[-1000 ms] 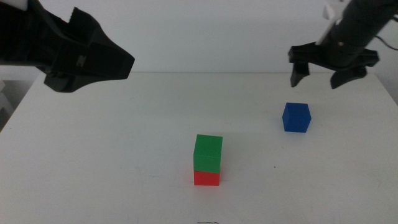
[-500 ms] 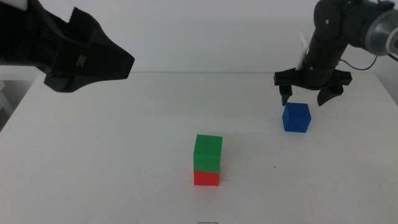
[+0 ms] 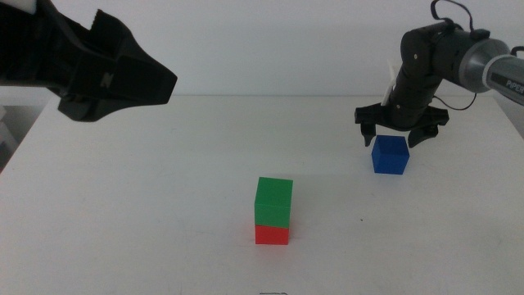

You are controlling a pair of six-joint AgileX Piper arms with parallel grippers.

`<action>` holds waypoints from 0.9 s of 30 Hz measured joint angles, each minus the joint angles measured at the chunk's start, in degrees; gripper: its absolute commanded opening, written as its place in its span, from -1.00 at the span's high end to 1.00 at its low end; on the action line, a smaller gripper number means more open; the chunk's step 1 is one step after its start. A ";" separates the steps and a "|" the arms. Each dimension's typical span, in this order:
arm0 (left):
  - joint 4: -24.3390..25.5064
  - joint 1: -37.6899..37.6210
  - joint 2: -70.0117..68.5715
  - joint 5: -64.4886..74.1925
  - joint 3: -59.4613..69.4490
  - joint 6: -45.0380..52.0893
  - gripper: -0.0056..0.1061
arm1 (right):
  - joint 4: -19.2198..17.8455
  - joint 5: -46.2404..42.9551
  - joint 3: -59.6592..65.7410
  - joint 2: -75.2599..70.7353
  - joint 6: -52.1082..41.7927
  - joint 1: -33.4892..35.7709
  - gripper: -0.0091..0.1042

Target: Stack red cubes first, then green, then blue cubes in a specific spot.

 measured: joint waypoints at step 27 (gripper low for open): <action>0.00 0.00 0.06 0.00 0.00 0.05 -0.76 | -0.59 3.25 -0.27 1.95 -0.45 0.00 0.86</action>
